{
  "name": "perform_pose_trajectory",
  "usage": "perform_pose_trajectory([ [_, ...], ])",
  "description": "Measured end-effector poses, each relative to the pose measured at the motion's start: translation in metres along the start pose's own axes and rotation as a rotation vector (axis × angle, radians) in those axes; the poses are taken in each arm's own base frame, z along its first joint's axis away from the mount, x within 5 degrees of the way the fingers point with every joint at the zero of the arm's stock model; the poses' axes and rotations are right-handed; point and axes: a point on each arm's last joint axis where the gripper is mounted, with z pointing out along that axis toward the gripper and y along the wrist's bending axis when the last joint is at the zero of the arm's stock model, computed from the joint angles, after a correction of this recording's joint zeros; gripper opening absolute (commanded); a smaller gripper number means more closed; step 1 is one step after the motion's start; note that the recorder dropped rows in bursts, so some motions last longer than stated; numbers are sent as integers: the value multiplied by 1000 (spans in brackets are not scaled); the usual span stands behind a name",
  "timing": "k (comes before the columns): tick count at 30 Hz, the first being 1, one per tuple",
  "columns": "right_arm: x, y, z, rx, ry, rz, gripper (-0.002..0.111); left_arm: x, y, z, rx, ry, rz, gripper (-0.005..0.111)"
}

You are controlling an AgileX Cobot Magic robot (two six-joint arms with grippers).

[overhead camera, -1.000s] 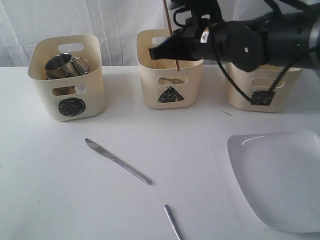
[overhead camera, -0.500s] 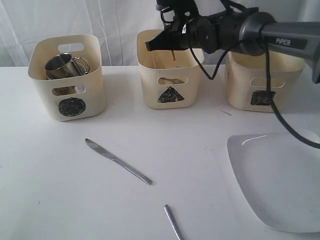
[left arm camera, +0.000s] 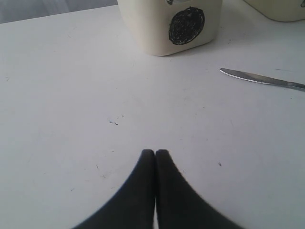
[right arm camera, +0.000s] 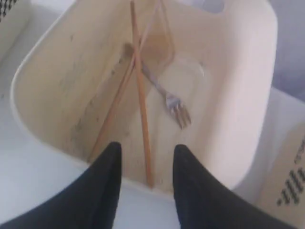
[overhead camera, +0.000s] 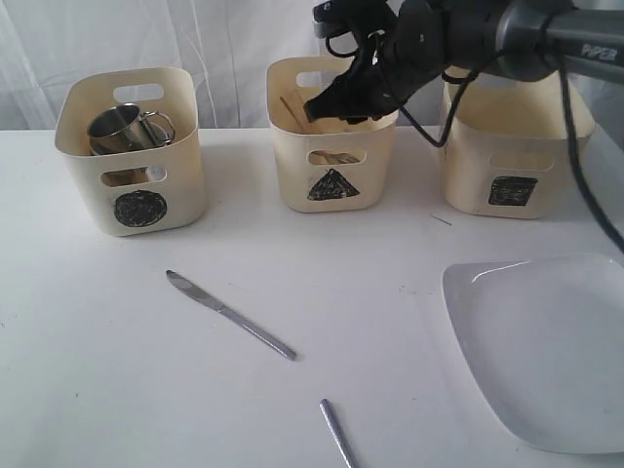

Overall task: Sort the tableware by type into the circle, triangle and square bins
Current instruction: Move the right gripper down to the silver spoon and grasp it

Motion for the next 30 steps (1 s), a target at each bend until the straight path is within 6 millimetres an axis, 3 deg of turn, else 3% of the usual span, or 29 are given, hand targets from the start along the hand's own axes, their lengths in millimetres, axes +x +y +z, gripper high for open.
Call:
perform_pose_trajectory([
  [6,29,22,-67,-36,178,-20,35,0,0,0,0,0,0,0],
  [12,85,57,-114,-93,411,-68,35,0,0,0,0,0,0,0],
  [19,157,99,-123,-132,655,-84,36,0,0,0,0,0,0,0],
  [23,190,115,-126,-141,751,-110,46,0,0,0,0,0,0,0],
  [26,204,126,-133,-172,781,-120,52,0,0,0,0,0,0,0],
  [30,209,136,-145,-216,743,-95,52,0,0,0,0,0,0,0],
])
